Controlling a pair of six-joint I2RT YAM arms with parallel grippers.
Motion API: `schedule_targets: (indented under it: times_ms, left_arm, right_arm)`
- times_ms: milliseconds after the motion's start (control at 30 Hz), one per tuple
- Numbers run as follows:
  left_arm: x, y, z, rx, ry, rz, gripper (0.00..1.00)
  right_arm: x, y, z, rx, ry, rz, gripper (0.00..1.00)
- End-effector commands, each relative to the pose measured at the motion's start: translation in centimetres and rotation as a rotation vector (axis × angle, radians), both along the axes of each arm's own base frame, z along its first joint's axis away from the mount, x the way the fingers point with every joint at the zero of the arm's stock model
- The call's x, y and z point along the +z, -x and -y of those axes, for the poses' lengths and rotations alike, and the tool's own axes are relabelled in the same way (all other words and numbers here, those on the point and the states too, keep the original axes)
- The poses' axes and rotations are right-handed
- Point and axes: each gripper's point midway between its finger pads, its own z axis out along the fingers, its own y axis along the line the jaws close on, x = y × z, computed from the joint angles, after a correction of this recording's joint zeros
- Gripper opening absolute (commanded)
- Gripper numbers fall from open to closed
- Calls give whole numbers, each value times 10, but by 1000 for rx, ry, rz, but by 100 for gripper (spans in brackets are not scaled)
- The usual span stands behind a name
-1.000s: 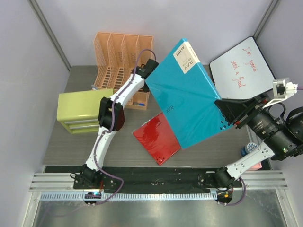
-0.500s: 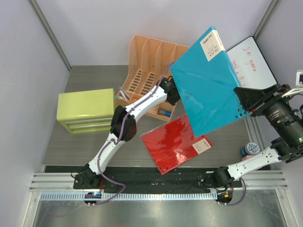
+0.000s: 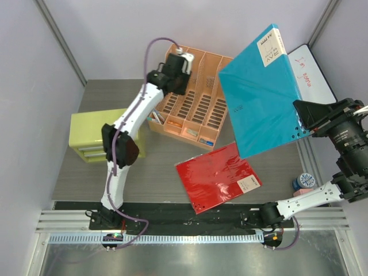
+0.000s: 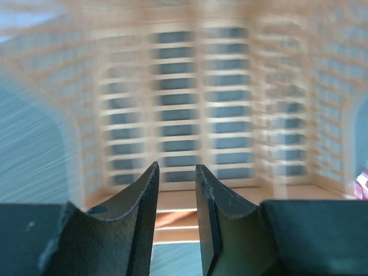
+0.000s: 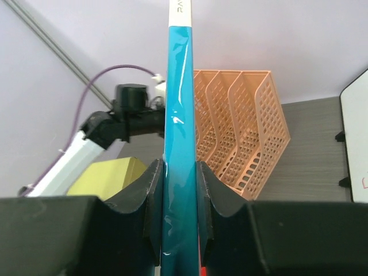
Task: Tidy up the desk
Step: Move the storage box to the center of the board, then place the folder in the storage box.
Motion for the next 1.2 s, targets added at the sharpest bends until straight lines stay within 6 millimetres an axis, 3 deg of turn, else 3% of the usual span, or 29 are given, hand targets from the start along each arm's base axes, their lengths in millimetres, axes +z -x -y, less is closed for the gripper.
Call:
schedule_targets:
  times_ms: [0, 33, 67, 133, 200, 267, 300, 467, 500, 567, 600, 633, 667, 700, 767, 833, 933, 1067, 1167]
  left_arm:
    - [50, -6, -48, 110, 117, 56, 33]
    - [52, -7, -59, 131, 140, 47, 33]
    - [60, 1, -57, 107, 176, 36, 33]
    - [54, 13, -52, 81, 206, -10, 33]
    - [61, 23, -48, 58, 236, -25, 33]
    - [61, 27, -48, 50, 241, -30, 33]
    - [60, 26, -49, 53, 237, -31, 33]
    - [42, 25, -57, 62, 174, -57, 32]
    - [42, 25, -58, 59, 177, -62, 32]
    - [40, 28, -56, 53, 191, -74, 32]
    - [43, 31, -52, 39, 210, -80, 32]
    - [43, 33, -51, 36, 219, -90, 32]
    - [45, 34, -49, 36, 232, -95, 31]
    - [46, 35, -48, 35, 234, -97, 32]
    - [45, 38, -51, 38, 222, -99, 31]
    - [48, 37, -60, 47, 201, -75, 31]
    - [42, 34, -71, 66, 205, -78, 29]
    - [28, 33, -80, 76, 193, -110, 28]
    - [24, 34, -84, 80, 194, -97, 28]
  right_arm:
    - [12, -1, -1, 6, -20, 84, 1]
    - [11, 0, -6, 1, -5, 98, 1]
    - [10, 1, -11, -8, -31, 102, 1]
    - [13, 2, -19, -30, 61, 176, 1]
    - [15, 4, -31, -76, 114, 230, 1]
    - [21, 9, -50, -115, 122, 303, 1]
    - [22, 10, -51, -152, 206, 346, 1]
    - [28, 14, -67, -323, 231, 477, 1]
    - [26, 5, -63, -405, 256, 482, 1]
    - [18, -8, -80, -432, 303, 497, 1]
    - [13, -26, -79, -499, 343, 488, 1]
    - [5, -41, -98, -466, 352, 475, 1]
    - [3, -53, -99, -481, 325, 465, 1]
    - [-1, -73, -87, -556, 332, 447, 1]
    - [-3, -93, -88, -543, 247, 429, 1]
    - [-8, -125, -73, -584, 260, 409, 1]
    - [-17, -159, -85, -570, 244, 459, 1]
    - [-24, -179, -111, -537, 280, 476, 1]
    - [-25, -182, -121, -506, 236, 484, 1]
